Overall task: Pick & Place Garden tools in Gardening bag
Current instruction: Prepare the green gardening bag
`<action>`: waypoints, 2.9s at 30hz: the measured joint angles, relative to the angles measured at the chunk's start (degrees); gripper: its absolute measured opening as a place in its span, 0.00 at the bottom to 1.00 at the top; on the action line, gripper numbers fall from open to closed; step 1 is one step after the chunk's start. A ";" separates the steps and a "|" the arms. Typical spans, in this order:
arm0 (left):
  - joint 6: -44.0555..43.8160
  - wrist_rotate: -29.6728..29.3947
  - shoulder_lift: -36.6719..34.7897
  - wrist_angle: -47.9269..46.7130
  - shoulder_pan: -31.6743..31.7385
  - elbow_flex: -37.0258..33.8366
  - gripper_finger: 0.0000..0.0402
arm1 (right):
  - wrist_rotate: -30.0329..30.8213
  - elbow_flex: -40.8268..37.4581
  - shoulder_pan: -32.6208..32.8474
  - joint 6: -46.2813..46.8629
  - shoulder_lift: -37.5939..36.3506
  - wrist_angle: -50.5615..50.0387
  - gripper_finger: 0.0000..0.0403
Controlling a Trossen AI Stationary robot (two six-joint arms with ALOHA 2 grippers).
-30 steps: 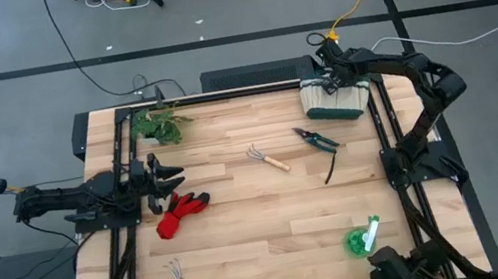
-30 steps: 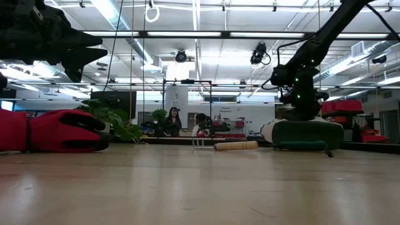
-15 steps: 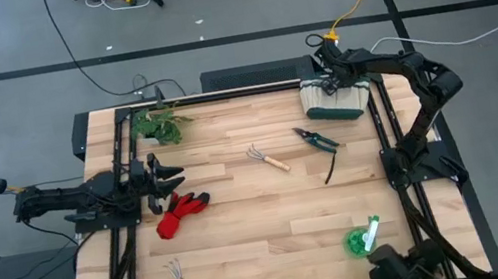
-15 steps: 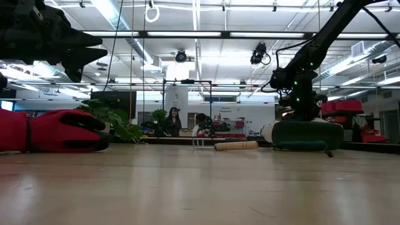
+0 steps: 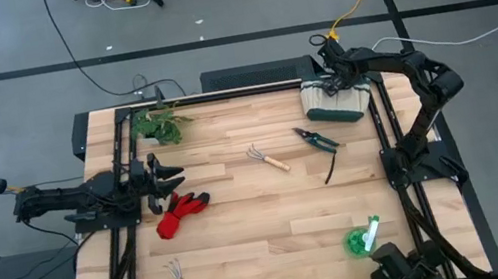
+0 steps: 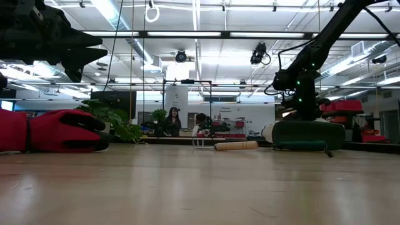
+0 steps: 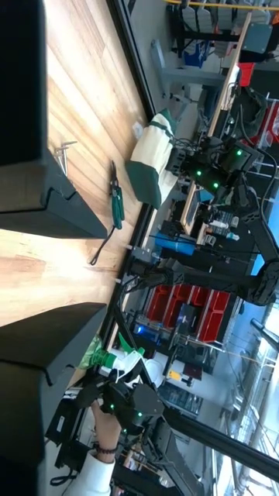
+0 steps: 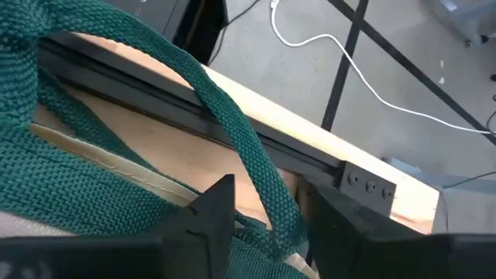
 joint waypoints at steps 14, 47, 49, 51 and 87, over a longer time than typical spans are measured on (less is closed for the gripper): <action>0.02 -0.01 0.00 0.02 0.00 0.00 0.38 | -0.98 0.00 -0.11 -0.06 1.61 -2.26 0.02; 0.02 -0.04 0.02 0.04 0.01 0.01 0.38 | -0.09 15.04 17.52 7.02 -11.49 -12.52 0.00; 0.02 -0.06 0.00 0.04 0.00 0.00 0.38 | -0.09 15.04 18.95 7.50 -13.20 -12.22 0.00; 0.02 -0.12 0.00 0.04 0.02 0.00 0.38 | -0.09 15.04 20.52 7.68 -14.72 -11.80 0.00; 0.02 -0.23 0.00 0.04 0.00 0.00 0.38 | -4.22 15.04 56.10 10.54 -22.70 8.76 0.00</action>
